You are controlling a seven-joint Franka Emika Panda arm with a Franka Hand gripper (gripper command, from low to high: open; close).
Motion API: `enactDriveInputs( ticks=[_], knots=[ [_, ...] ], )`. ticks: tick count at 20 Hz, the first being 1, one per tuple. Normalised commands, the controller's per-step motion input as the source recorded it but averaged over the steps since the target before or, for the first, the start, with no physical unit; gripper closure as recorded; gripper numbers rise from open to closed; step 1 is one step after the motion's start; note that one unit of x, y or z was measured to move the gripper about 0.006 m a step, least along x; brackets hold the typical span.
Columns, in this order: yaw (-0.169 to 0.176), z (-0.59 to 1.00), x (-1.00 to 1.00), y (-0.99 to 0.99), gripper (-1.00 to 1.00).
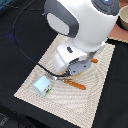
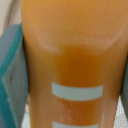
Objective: Interact with the objects in diverse but meaningful ways.
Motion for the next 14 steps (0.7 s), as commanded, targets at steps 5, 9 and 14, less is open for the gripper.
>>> enactDriveInputs(
  ticks=[5,9,14],
  knots=[
    [-0.087,0.13,-0.58,0.02,1.00],
    [-0.088,0.05,-0.54,0.00,1.00],
    [-0.063,0.00,-0.51,0.03,1.00]
  ],
)
